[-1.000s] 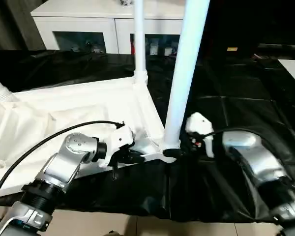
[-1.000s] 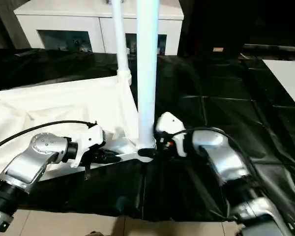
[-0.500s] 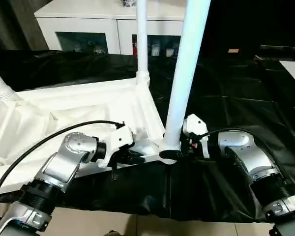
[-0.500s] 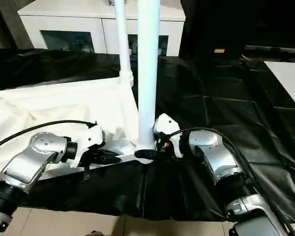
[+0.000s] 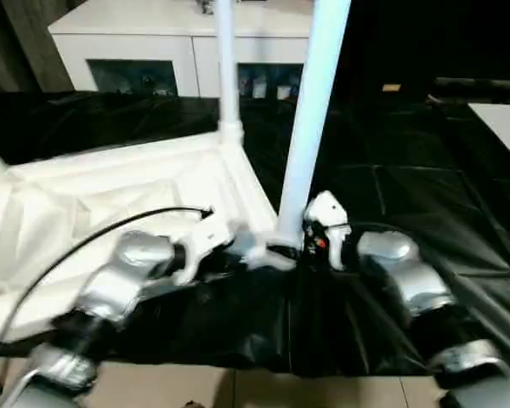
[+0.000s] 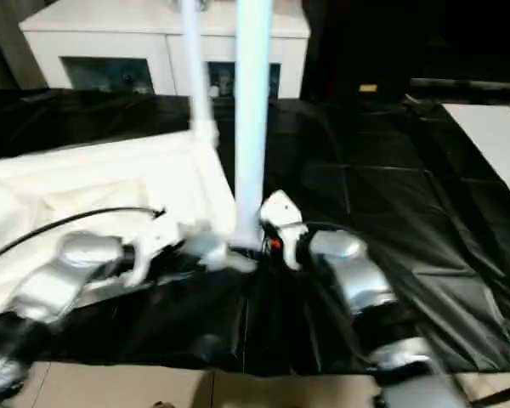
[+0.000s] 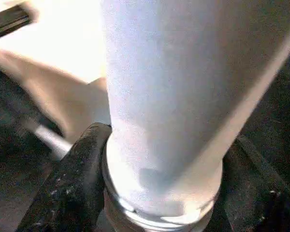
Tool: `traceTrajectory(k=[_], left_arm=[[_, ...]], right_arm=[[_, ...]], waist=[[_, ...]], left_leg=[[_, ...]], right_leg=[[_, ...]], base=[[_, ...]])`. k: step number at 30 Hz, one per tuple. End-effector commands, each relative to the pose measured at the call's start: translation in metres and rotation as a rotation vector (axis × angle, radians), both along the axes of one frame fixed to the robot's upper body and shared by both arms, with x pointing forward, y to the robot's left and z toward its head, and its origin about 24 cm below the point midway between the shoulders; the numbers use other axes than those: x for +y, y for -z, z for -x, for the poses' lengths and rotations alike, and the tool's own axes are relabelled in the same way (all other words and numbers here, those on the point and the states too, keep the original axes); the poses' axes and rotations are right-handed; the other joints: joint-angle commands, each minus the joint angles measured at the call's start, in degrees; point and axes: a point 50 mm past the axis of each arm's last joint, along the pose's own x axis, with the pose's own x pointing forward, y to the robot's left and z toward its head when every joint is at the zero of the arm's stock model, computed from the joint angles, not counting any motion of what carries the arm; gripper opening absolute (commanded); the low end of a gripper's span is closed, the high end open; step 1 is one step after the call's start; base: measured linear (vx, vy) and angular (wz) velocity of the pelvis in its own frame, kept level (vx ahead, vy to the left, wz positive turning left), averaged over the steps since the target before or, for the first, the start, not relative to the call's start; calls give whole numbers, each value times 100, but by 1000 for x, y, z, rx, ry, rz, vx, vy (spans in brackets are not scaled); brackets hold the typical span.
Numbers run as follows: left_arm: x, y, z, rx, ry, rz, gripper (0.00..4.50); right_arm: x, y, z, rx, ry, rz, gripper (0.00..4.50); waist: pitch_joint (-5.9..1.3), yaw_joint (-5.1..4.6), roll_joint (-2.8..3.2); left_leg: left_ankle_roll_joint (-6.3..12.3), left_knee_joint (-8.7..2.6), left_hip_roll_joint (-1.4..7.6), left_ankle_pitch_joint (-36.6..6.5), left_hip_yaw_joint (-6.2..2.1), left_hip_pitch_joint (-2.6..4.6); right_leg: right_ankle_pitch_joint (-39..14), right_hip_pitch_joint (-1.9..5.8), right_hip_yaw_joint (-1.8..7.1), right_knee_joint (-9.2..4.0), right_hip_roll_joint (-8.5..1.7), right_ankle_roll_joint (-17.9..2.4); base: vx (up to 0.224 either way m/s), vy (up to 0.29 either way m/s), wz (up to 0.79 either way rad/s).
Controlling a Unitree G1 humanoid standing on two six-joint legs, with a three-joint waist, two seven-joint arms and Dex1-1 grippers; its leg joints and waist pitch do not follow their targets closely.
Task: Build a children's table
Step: Rotate leg to tighten
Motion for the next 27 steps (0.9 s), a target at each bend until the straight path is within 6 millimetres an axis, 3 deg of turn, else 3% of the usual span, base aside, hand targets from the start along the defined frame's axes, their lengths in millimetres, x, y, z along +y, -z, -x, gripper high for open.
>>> traceTrajectory(k=[1,2,3,4,5,7,9,12,13,15,18,19,20,24,25,27], left_arm=[[-11,2,-2,-13,-34,46,0],[-18,6,-7,-16,-90,34,0],[-18,6,-7,-16,-90,34,0],[-20,7,-9,-21,-106,30,0],[-23,9,-13,-29,-158,18,0],[-29,10,-23,-38,-280,11,0],[-35,10,-28,-49,-339,7,0],[-39,9,-30,-63,-341,7,0],[-40,9,-30,-62,-333,13,0],[-40,9,-29,-68,-314,15,0],[-39,8,-28,-82,-278,13,0],[-38,8,-27,-84,-265,11,0],[-37,8,-27,-85,-262,10,0],[-27,9,-16,-104,-113,18,0],[-25,9,-12,-98,-69,26,0],[-24,9,-10,-92,-47,32,0]], right_arm=[[-8,16,-1,60,164,14,272],[-3,24,-3,63,281,32,272],[-3,24,-3,63,281,32,272],[-2,26,-3,61,308,39,272],[2,28,-4,57,351,52,272],[14,31,-4,58,398,60,272],[25,28,-5,50,395,34,272],[36,23,-5,30,333,-9,272],[37,21,-5,36,323,-46,272],[37,17,-5,26,316,-84,342],[35,12,-7,-9,313,-107,350],[33,9,-8,-18,307,-122,376],[33,8,-8,-20,305,-126,385],[18,-5,-7,-75,135,-111,385],[14,-8,-5,-80,86,-103,385],[12,-8,-4,-81,62,-100,385]], waist=[[-353,-7,-32],[-341,-14,-3],[-315,-31,-2],[-304,-44,-14],[-295,-53,18],[-280,-70,22],[-283,-58,17],[-309,-57,38],[-326,-51,32],[-323,-50,30],[-323,-47,16],[-321,-54,-8],[-329,-52,5],[-341,-33,-6],[-350,-51,0],[-365,-64,8]], left_leg=[[89,-482,330,-1002,-186,96],[41,-494,328,-1163,-189,108],[-4,-510,323,-1270,-177,120],[-89,-526,315,-1521,-197,137],[-169,-536,317,-1732,-202,181],[-217,-556,325,-1954,-216,201],[-275,-554,318,-2190,-221,276],[-177,-584,323,-2037,-236,217],[-81,-591,325,-1819,-226,187],[-10,-587,322,-1761,-219,175],[75,-584,318,-1690,-226,139],[95,-590,321,-1669,-225,131],[109,-586,329,-1630,-226,141],[259,-564,321,-1391,-223,114],[367,-556,335,-1171,-217,69],[420,-533,331,-1061,-198,86]], right_leg=[[-628,293,283,-413,-361,-1416],[-883,281,289,-442,-369,-1350],[-1074,247,292,-481,-355,-1314],[-1474,260,286,-510,-368,-1225],[-1780,224,289,-553,-368,-1135],[-1998,200,290,-581,-360,-1046],[-2154,164,291,-621,-361,-997],[-1905,232,282,-614,-370,-965],[-1533,254,286,-592,-368,-1011],[-1477,259,288,-589,-380,-1053],[-1582,281,287,-599,-406,-1032],[-1612,281,282,-606,-401,-1015],[-1612,274,283,-602,-403,-1011],[-1378,313,274,-595,-401,-1057],[-1067,335,274,-538,-395,-1101],[-867,327,276,-520,-394,-1223]], base=[[0,0,0],[0,0,0],[0,0,0],[0,0,0],[0,0,0],[0,0,0],[0,0,0],[0,0,0],[0,0,0],[0,0,0],[0,0,0],[0,0,0],[0,0,0],[0,0,0],[0,0,0],[0,0,0]])
